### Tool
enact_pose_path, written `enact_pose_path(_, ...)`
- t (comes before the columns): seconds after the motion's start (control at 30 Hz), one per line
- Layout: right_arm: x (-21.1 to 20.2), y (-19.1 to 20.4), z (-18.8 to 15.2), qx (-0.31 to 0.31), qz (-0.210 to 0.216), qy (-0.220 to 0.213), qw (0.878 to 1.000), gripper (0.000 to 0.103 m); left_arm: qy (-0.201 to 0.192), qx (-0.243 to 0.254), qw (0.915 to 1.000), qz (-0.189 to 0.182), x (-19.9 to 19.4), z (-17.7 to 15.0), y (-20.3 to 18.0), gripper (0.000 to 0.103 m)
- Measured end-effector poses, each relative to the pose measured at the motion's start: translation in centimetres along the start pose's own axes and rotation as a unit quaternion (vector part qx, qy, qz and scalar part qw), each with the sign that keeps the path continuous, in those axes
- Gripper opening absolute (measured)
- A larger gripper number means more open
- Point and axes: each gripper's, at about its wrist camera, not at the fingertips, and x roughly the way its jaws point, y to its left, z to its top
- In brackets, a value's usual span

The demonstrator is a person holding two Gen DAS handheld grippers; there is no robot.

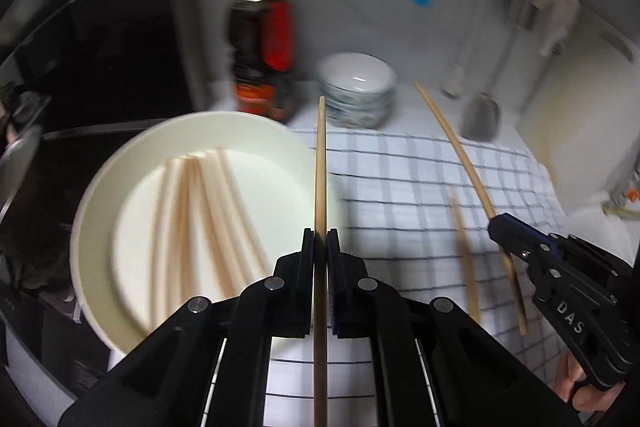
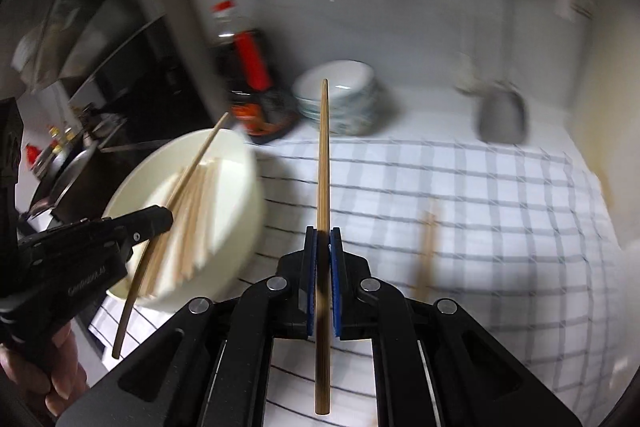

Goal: Organize utensils
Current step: 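Grasp one chopstick with each tool, carry them into the bowl, and open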

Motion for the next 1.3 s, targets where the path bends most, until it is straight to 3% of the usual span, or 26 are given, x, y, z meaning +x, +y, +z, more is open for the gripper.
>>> enact_pose_path(0.3,7.3,10.0,2.5,-0.035,0.066,0.042,0.996,0.006,0.007,-0.054,0.9963,0.066,2.3,0.3,11.1,0.007)
enact_pose_path(0.5,12.0,13.6,2.5,-0.050,0.065,0.087,0.993,0.006,0.035,-0.063,0.9953,0.065,5.4,-0.5,13.7,0.007)
enact_pose_path(0.77,13.6,14.1,2.0,-0.051,0.049,0.110,0.991,0.007,0.052,-0.071,0.9945,0.057,7.3,-1.2,14.9,0.009)
enact_pose_path(0.87,13.1,14.0,2.1,-0.054,0.036,0.100,0.993,0.016,0.049,-0.074,0.9938,0.067,6.8,-1.4,15.3,0.039)
enact_pose_path(0.93,12.8,13.8,2.2,-0.054,0.033,0.095,0.994,0.016,0.037,-0.077,0.9931,0.079,6.2,-1.5,15.5,0.070)
enact_pose_path(1.3,10.1,13.2,1.7,-0.047,0.027,0.081,0.995,0.028,0.025,-0.082,0.9914,0.099,3.6,-2.1,15.8,0.080)
